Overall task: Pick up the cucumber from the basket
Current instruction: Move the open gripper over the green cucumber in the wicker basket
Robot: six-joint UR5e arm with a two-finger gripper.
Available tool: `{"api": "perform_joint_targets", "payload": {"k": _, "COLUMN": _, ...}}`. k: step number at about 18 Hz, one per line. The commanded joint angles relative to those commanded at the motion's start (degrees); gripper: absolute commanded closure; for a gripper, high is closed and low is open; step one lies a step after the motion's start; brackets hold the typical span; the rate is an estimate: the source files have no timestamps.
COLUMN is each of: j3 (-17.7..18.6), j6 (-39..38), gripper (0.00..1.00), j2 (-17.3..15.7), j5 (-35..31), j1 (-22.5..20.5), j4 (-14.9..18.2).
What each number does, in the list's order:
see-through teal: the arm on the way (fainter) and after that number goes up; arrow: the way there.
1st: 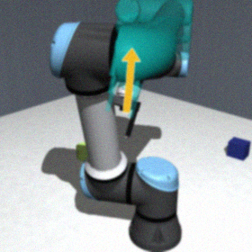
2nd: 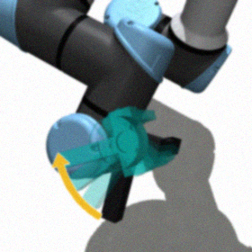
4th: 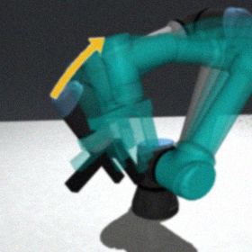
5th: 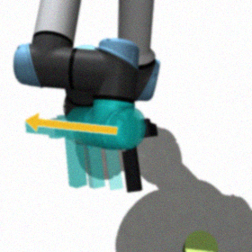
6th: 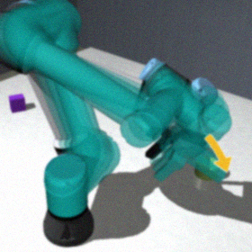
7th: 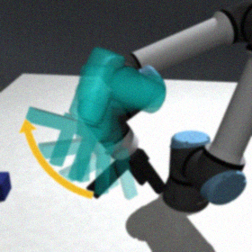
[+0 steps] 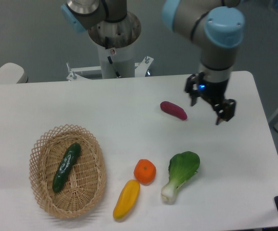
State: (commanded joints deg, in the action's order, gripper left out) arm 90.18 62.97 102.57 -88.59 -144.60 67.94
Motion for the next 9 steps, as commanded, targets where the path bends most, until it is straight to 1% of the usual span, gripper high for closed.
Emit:
{"api": "perform_joint_targets", "payload": {"k": 2, "j3": 0.3, "j6": -9.0, "gripper": 0.00, "j2": 0.1, "j5": 0.1, "j1": 3.1, "j4": 0.1}}
{"api": "perform_joint_targets", "payload": {"k": 3, "j3": 0.7, "j6": -13.1, "gripper": 0.00, "j2": 0.1, "j5": 0.1, "j1": 5.3, "j4": -0.1}}
{"api": "perform_joint_targets", "payload": {"k": 5, "j3": 1.1, "j6": -20.7, "gripper": 0.00, "j2": 0.7, "j5": 0.1, "j1": 8.6, "j4": -0.2}}
{"api": "perform_joint_targets", "payload": {"k": 8, "j3": 3.2, "j6": -29.5, "gripper": 0.00, "j2": 1.5, "j5": 0.6, "j1": 13.7, "j4": -0.6}}
{"api": "perform_joint_targets", "payload": {"k": 9, "j3": 3.4, "j6": -32.0, "gripper": 0.00, "j2": 2.3, "j5": 0.6, "j1": 15.2, "j4": -0.8}}
